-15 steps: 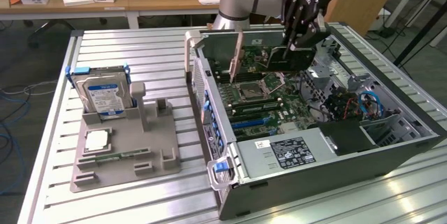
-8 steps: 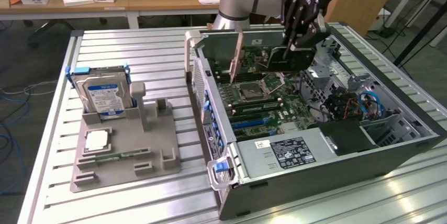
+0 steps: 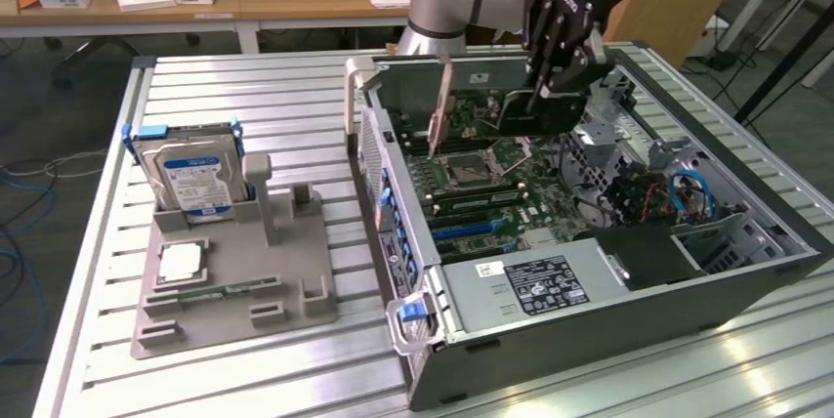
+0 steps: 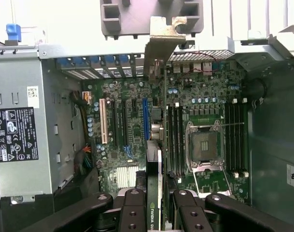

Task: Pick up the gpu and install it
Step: 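Insert the gpu into the slot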

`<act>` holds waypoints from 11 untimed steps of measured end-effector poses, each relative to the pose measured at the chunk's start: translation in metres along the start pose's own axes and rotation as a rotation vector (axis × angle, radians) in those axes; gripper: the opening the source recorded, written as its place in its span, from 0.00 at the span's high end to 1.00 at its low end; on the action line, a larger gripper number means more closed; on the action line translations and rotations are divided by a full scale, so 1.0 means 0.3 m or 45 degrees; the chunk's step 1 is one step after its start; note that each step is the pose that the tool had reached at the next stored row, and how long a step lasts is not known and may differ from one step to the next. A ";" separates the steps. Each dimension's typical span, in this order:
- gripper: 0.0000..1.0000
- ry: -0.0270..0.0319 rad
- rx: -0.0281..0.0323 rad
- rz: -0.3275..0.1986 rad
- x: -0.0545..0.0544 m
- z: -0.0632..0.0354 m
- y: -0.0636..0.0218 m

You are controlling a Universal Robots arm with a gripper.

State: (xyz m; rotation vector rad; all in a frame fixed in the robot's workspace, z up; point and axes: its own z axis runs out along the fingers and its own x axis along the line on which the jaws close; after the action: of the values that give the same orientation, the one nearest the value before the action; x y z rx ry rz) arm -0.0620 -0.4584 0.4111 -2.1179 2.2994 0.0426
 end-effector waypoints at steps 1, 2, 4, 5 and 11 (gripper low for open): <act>0.74 0.0000 0.0003 0.000 -0.001 0.002 0.000; 0.74 0.0001 0.0007 -0.001 -0.003 0.004 0.000; 0.74 0.0000 0.0015 -0.003 -0.005 0.008 0.000; 0.74 0.0000 0.0023 -0.005 -0.007 0.012 0.000; 0.74 0.0000 0.0038 -0.009 -0.009 0.017 0.000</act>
State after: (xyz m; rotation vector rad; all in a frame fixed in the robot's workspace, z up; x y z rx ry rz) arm -0.0619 -0.4557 0.4061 -2.1242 2.2907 0.0390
